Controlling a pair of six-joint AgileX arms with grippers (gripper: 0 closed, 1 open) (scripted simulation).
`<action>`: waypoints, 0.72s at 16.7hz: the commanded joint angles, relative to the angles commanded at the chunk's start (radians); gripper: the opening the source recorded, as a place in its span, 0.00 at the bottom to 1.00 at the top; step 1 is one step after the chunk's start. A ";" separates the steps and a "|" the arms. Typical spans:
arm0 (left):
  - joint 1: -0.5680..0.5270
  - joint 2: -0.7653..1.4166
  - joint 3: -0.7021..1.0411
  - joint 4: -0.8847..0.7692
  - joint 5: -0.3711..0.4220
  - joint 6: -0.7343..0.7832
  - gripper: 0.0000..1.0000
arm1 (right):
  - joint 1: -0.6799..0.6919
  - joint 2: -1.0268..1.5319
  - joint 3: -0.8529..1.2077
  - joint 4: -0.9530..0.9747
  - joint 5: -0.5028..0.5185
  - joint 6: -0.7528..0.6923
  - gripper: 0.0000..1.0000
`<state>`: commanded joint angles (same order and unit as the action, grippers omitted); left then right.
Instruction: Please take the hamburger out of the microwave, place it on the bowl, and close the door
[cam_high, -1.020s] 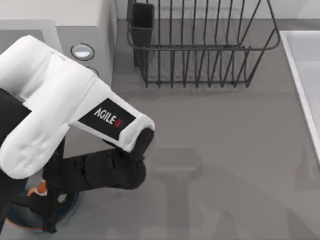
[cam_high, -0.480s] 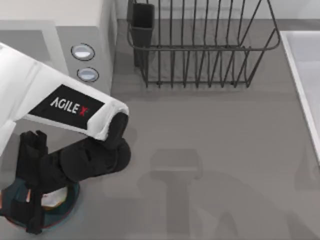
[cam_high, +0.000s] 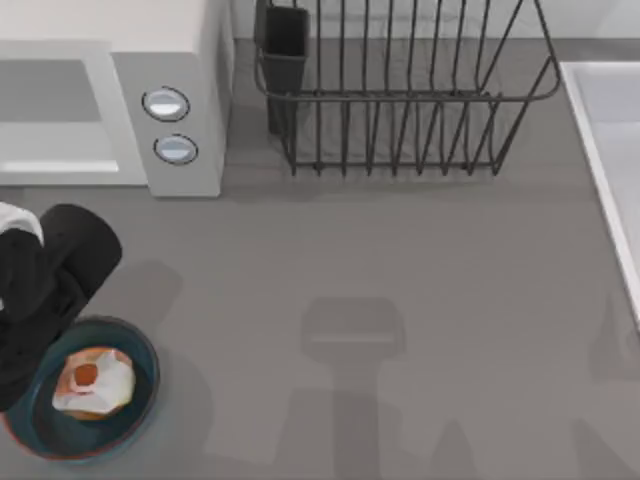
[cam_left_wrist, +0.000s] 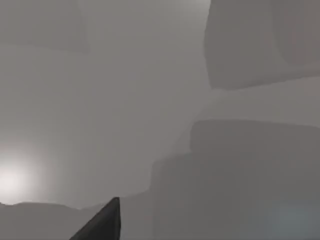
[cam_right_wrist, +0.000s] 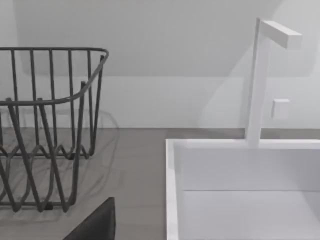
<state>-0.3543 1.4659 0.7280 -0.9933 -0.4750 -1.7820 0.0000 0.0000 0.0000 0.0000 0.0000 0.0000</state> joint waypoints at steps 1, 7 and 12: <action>0.031 -0.101 -0.053 0.067 0.037 0.136 1.00 | 0.000 0.000 0.000 0.000 0.000 0.000 1.00; 0.202 -0.730 -0.371 0.481 0.251 0.952 1.00 | 0.000 0.000 0.000 0.000 0.000 0.000 1.00; 0.303 -1.176 -0.589 0.785 0.392 1.478 1.00 | 0.000 0.000 0.000 0.000 0.000 0.000 1.00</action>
<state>-0.0516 0.2903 0.1392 -0.2081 -0.0832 -0.3040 0.0000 0.0000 0.0000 0.0000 0.0000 0.0000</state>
